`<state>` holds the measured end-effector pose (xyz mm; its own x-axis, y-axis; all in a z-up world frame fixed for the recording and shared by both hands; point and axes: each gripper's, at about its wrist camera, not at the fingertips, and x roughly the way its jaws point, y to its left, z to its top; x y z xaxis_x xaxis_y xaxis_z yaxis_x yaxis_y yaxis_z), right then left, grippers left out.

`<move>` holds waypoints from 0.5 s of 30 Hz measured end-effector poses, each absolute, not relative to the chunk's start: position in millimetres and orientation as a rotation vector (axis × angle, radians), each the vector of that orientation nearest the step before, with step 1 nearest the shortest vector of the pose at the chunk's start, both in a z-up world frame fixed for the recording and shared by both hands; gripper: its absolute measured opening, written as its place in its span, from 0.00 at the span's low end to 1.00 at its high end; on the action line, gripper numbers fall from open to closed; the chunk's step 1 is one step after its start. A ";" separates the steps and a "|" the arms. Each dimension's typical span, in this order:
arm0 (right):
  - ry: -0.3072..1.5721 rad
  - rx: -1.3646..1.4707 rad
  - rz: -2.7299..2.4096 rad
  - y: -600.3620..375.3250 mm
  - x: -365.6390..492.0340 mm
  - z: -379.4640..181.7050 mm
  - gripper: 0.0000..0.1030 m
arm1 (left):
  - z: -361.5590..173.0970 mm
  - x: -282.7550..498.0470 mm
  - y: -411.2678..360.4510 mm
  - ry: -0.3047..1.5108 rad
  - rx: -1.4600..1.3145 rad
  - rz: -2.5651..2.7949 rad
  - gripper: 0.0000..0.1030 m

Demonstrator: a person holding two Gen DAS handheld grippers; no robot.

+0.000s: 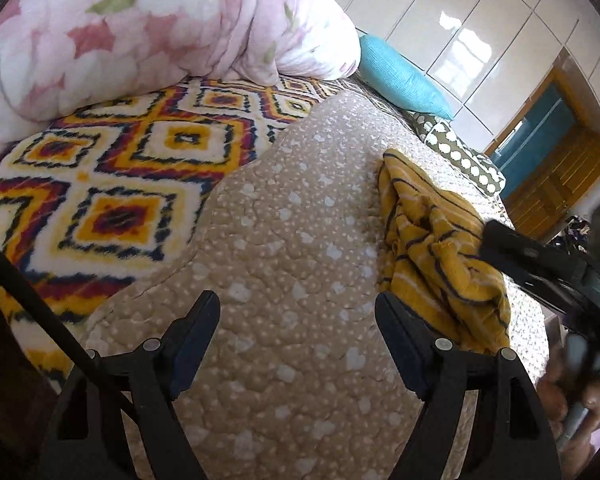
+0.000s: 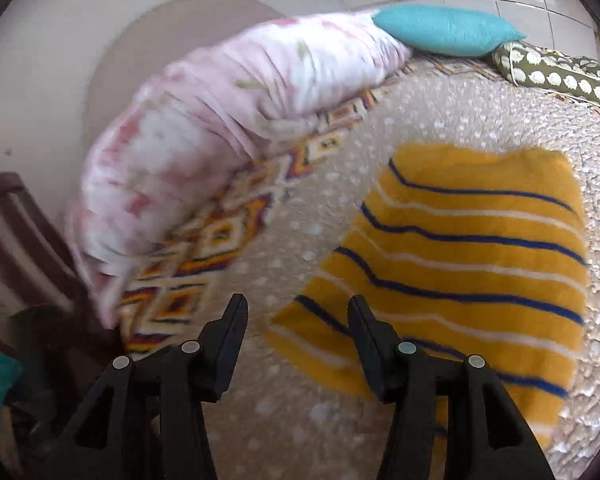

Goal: Fold small clothes

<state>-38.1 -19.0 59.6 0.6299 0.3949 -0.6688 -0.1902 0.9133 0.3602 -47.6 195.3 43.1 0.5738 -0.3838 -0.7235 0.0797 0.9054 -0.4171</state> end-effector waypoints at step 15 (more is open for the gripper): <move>0.877 0.213 -0.045 -104.8 -32.5 21.0 0.27 | 20.8 27.7 73.1 0.994 -0.025 -0.269 0.70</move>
